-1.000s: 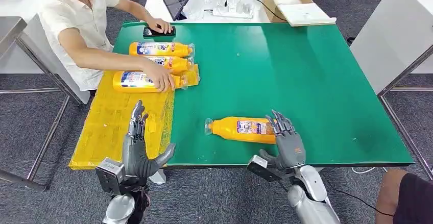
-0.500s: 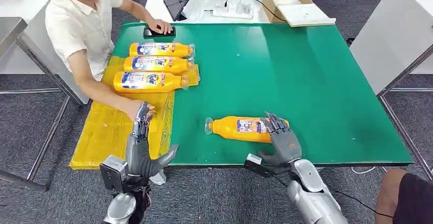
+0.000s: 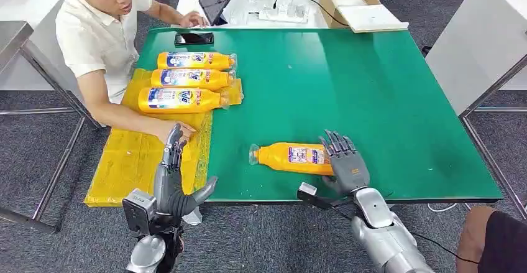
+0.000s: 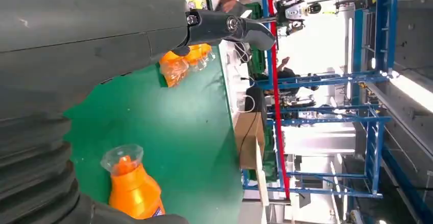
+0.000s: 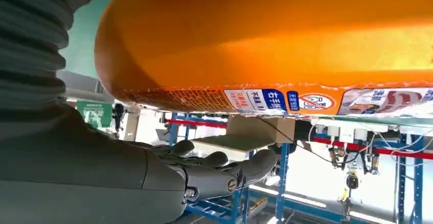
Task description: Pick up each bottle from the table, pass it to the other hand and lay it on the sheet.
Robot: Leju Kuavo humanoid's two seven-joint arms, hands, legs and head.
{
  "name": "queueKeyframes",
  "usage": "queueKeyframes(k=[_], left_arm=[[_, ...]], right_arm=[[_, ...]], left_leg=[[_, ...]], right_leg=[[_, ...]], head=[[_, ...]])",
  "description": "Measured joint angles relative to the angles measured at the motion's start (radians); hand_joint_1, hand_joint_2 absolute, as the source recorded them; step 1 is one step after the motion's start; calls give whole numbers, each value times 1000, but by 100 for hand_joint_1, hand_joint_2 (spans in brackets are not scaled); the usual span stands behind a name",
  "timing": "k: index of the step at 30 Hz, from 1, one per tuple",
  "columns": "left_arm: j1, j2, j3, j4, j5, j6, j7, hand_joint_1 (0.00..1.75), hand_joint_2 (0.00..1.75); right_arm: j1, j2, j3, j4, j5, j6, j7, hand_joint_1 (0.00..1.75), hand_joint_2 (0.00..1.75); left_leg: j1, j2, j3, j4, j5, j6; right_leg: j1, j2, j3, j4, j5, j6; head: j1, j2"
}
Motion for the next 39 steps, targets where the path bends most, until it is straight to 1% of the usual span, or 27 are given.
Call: queueKeyframes(k=[2,6,11,14,15,16,17,18,19,23,29,39], left_arm=[[-1,0,0,0,0,-1,0,0,175],[-4,0,0,0,-3,-2,3,0,175],[-10,1,0,0,0,-4,21,0,175],[-17,5,2,0,2,-4,26,0,175],[-17,6,2,0,2,-4,26,0,175],[-17,6,2,0,2,-4,26,0,175],[-17,7,3,0,2,-5,27,0,175],[-18,8,3,0,1,-6,30,0,175],[-20,9,4,3,-2,-8,35,0,175],[-33,13,4,23,-12,-12,50,0,175],[-42,16,5,48,-14,-23,60,0,175],[-54,24,5,81,-15,-31,64,0,175]], right_arm=[[-4,0,2,2,5,4,5,0,175],[-18,3,2,7,-12,53,6,0,175],[-54,10,2,36,-47,157,27,0,175],[-99,15,2,81,-62,238,48,0,175],[-109,15,2,91,-63,257,53,14,175],[-118,16,2,102,-63,267,56,124,175],[-125,17,2,112,-65,273,57,157,175],[-135,18,2,125,-65,289,58,171,175],[-143,19,4,140,-67,309,59,175,175],[-174,18,8,188,-71,378,91,175,175],[-211,18,10,232,-82,396,106,175,175],[-222,17,-4,266,-188,393,-17,175,175]], left_leg=[[0,0,0,0,0,0],[0,0,0,0,0,0],[0,1,2,0,0,0],[0,2,6,0,0,0],[0,2,8,0,0,0],[0,1,9,0,0,0],[0,1,10,0,0,0],[0,1,11,0,0,0],[0,1,12,0,0,0],[0,1,13,0,0,1],[-1,0,14,0,2,2],[0,1,13,0,1,2]], right_leg=[[0,0,0,0,0,0],[0,0,0,0,0,0],[0,0,2,0,0,0],[0,0,5,0,0,0],[0,0,6,0,0,0],[0,0,8,-1,0,0],[0,0,9,-1,0,0],[0,0,10,-1,0,0],[0,0,10,-1,0,0],[0,0,11,-1,1,-1],[0,0,12,-1,2,0],[0,0,12,-1,1,1]], head=[[0,0],[0,0],[0,0],[0,0],[0,0],[0,0],[0,0],[0,0],[0,0],[0,0],[0,0],[0,0]])
